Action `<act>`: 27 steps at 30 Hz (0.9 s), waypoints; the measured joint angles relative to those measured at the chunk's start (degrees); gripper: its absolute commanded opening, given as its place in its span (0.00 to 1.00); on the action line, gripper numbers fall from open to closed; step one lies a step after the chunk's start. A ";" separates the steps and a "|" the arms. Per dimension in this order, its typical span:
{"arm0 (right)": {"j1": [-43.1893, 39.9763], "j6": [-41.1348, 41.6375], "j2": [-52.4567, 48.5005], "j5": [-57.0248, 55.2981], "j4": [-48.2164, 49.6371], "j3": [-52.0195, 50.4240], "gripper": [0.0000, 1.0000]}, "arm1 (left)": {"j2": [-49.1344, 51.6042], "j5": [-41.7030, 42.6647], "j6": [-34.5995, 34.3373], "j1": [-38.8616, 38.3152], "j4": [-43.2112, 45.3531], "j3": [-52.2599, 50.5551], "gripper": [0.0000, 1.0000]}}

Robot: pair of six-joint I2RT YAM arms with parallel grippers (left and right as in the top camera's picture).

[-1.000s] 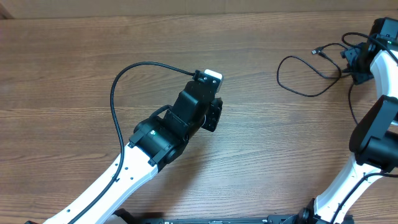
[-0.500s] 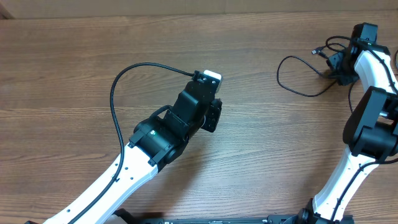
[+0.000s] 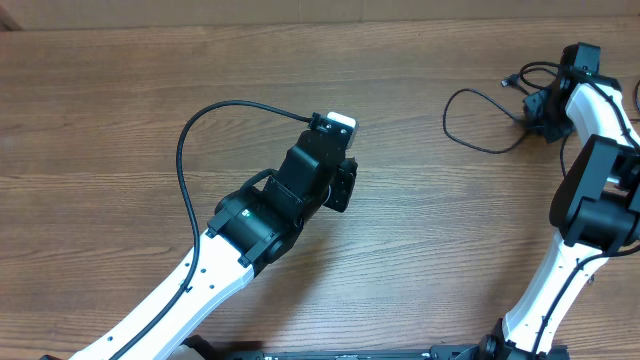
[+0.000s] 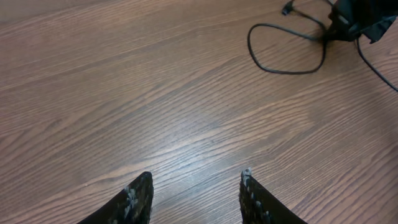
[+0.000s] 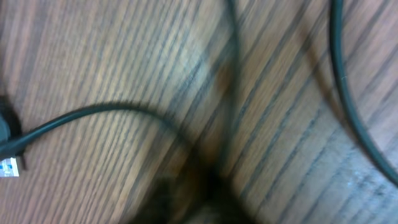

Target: Untangle cables

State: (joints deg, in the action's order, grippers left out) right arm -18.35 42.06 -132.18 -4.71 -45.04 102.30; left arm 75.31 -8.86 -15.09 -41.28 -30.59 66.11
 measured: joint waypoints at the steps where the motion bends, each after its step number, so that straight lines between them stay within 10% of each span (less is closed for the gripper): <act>1: 0.00 -0.02 -0.09 0.00 0.15 0.00 0.04 | 0.00 0.00 0.00 0.00 0.02 0.00 0.45; 27: -12.41 -0.09 -0.09 0.90 -9.16 14.45 0.04 | 0.00 0.00 -0.94 0.00 -0.87 0.00 0.47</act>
State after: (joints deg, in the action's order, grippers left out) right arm -30.76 41.98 -132.27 -3.81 -54.19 116.75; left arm 75.31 -8.86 -16.03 -41.28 -31.46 66.11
